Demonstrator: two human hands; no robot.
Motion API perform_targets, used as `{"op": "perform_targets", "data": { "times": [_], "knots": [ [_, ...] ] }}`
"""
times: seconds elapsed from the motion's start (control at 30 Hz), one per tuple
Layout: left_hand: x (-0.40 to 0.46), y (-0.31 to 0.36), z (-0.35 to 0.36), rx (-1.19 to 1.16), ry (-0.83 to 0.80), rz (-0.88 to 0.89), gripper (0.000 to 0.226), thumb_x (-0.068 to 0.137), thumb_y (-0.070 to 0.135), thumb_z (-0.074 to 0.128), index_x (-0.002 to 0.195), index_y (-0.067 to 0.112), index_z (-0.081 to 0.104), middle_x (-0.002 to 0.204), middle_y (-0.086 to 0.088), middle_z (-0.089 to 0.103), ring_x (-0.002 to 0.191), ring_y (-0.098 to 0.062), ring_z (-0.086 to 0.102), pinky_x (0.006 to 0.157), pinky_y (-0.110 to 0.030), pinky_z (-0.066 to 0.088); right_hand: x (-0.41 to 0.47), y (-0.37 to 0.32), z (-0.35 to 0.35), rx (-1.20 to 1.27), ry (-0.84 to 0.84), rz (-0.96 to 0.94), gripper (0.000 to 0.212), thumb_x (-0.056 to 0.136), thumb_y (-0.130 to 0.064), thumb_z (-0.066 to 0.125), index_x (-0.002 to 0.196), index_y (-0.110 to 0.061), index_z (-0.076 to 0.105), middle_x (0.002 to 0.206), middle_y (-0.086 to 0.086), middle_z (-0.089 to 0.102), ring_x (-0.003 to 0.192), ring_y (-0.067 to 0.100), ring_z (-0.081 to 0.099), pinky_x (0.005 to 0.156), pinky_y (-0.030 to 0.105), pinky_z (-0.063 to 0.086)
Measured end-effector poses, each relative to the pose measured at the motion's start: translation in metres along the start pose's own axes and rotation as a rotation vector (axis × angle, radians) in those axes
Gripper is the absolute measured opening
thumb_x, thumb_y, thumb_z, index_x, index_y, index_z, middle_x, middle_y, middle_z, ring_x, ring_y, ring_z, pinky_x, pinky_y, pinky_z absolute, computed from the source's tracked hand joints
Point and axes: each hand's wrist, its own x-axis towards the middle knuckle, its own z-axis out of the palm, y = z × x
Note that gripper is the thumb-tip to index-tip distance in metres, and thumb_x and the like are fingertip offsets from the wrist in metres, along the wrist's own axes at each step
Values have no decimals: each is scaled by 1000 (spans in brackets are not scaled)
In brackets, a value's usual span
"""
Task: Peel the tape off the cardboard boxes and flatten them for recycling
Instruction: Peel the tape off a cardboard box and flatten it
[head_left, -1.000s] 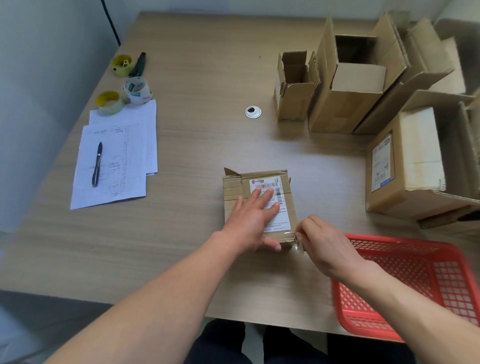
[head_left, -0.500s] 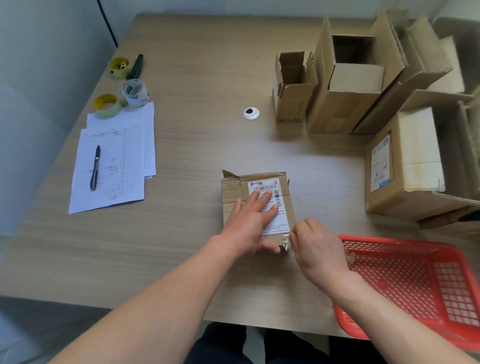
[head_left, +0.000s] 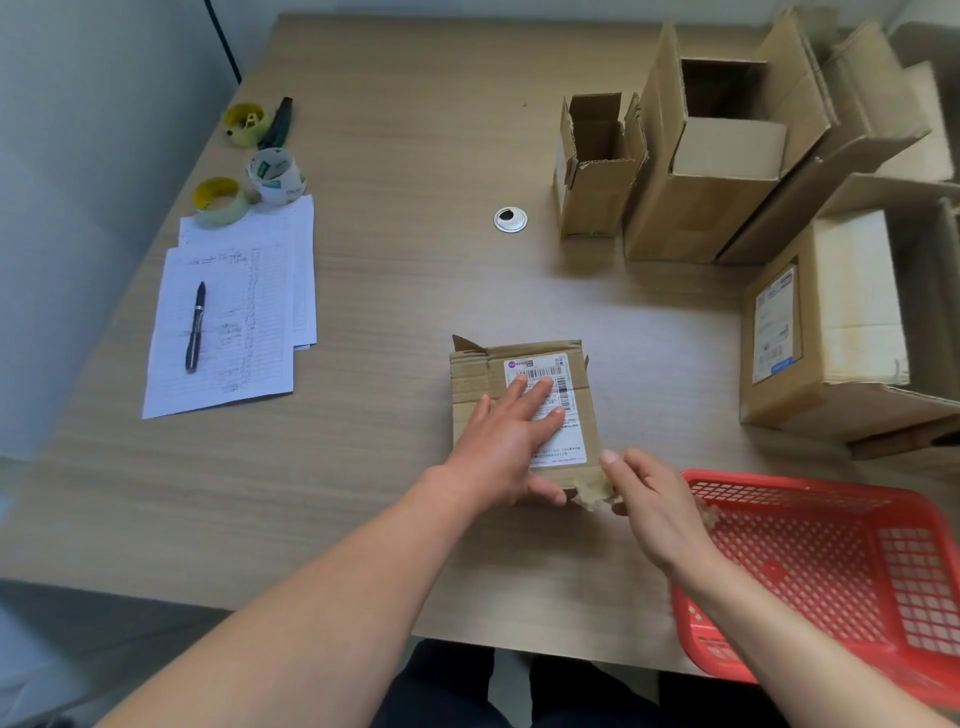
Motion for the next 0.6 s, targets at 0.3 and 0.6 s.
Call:
{"op": "perform_targets", "data": {
  "times": [0.3,0.6],
  "knots": [
    [3,-4,1,-14,-2,4,106,72,63,76,157,26,25,167,2,-7,152,-21,-15,120,-54,-4,1,3,5,24,84,85,43,79,-6,77,50,-17,46,61,8,62,62,17,55,63,35,41],
    [-3,-10,-4,-100,229,-14,111,68,59,81,157,29,23,167,2,-5,153,-22,-10,121,-57,12,10,-22,8,771,253,333,42,81,24,50,58,-9,38,98,28,68,87,32,66,56,28,51]
  ]
}}
